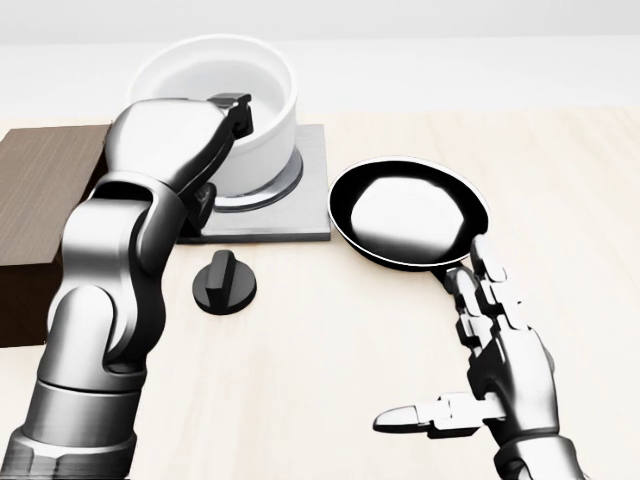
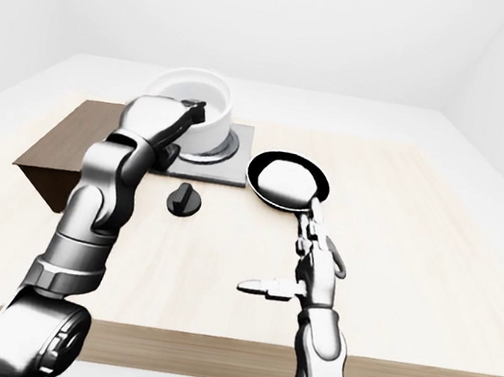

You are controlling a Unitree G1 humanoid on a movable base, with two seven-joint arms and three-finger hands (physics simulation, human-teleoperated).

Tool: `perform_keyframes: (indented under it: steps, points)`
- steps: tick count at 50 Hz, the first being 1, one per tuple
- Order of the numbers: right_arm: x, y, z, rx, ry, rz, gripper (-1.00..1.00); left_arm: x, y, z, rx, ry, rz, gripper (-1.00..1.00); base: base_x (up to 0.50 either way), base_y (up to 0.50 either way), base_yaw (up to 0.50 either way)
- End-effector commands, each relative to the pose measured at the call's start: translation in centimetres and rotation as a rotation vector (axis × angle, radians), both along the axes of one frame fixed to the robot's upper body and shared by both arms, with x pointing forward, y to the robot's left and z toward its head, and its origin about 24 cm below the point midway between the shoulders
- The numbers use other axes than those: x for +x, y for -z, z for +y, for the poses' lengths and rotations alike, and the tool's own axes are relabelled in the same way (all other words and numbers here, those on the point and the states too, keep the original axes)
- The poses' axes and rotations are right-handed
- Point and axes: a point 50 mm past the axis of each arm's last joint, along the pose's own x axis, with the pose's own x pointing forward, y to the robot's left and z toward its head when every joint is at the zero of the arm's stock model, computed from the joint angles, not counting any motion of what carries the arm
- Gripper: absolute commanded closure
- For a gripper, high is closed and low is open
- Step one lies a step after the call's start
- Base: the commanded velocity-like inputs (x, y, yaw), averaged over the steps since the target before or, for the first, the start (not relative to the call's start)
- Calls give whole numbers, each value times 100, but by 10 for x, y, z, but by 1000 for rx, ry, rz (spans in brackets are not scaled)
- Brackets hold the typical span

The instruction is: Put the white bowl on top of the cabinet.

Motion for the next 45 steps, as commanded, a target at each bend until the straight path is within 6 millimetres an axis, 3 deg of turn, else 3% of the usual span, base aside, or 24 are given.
perform_keyframes:
  steps: [1, 9, 16, 19, 29, 30, 38, 43, 45]
  points:
    - [-3, 2, 4, -6, -13, 3, -100, 21, -47, 12, -36, -18, -126, 100, 0, 0, 0]
    - [-5, 2, 5, -8, -18, 1, -100, 26, -64, 23, -33, -37, -159, 100, 0, 0, 0]
    - [-5, 2, 5, -8, -19, 3, -100, 30, -65, 29, -32, -53, -154, 100, 0, 0, 0]
    - [-6, 3, 6, -11, -20, 1, -100, 35, -66, 53, -41, -118, -160, 100, 0, 0, 0]
    - [-6, 3, 6, -11, -20, 1, -100, 36, -67, 53, -41, -114, -162, 100, 0, 0, 0]
    - [-6, 3, 6, -11, -19, 1, -100, 39, -65, 78, -60, -180, -167, 100, 0, 0, 0]
    - [-5, 3, 6, -12, -17, 0, -100, 41, -58, 95, -64, -223, -162, 100, 0, 0, 0]
    - [-5, 3, 6, -12, -17, 0, -100, 41, -58, 96, -64, -222, -162, 100, 0, 0, 0]
    - [-5, 3, 6, -12, -16, 0, -100, 42, -55, 115, -90, -273, -170, 100, 0, 0, 0]
